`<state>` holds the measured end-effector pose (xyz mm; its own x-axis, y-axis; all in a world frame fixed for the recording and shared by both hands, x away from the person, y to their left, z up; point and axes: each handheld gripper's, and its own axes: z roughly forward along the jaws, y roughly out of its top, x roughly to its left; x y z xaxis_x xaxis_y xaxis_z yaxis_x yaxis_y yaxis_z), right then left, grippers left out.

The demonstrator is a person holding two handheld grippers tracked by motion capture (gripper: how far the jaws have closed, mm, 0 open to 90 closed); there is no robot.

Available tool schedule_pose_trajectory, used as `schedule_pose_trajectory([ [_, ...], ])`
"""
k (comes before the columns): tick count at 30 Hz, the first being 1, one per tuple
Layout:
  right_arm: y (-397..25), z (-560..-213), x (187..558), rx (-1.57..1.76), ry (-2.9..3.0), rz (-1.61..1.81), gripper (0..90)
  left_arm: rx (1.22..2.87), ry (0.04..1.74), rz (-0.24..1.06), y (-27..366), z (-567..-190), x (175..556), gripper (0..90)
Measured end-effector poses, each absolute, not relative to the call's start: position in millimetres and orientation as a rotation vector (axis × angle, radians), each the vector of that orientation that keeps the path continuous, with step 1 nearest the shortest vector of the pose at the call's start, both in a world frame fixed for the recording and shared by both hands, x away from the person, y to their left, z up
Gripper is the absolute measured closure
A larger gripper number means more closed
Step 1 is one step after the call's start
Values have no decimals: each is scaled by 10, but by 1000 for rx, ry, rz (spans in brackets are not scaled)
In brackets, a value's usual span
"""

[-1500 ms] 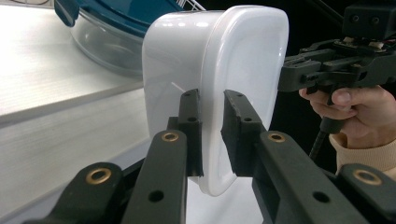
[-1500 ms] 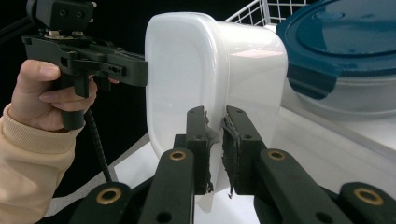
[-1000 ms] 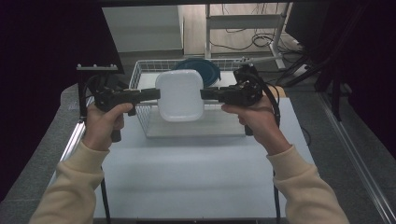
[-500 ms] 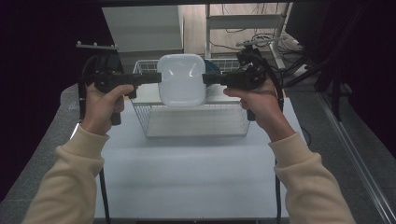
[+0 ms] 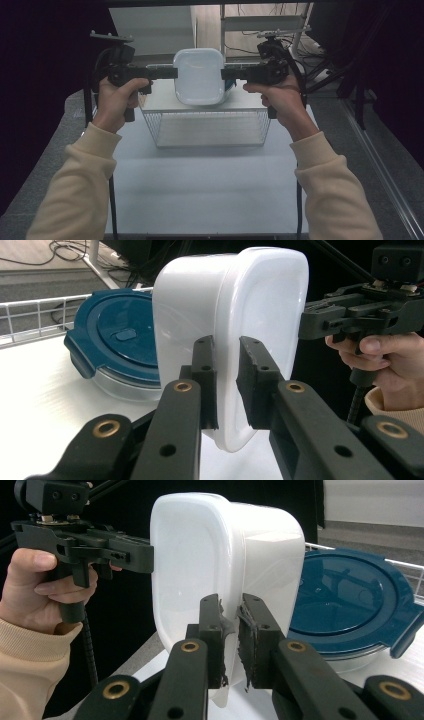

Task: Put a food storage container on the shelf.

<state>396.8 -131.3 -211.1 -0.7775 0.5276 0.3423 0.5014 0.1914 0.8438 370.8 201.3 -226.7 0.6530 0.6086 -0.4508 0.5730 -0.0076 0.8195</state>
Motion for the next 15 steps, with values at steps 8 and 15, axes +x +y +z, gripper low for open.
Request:
schedule_pose_trajectory([
  [8, -1345, -2080, 4162, 1099, 2409, 1697, 803, 1667, 990, -16, 2002, -2248, 3958, 787],
  [15, -1345, -2079, 4322, 1144, 2408, 1664, 800, 1661, 1013, -28, 1970, -2256, 4102, 788],
])
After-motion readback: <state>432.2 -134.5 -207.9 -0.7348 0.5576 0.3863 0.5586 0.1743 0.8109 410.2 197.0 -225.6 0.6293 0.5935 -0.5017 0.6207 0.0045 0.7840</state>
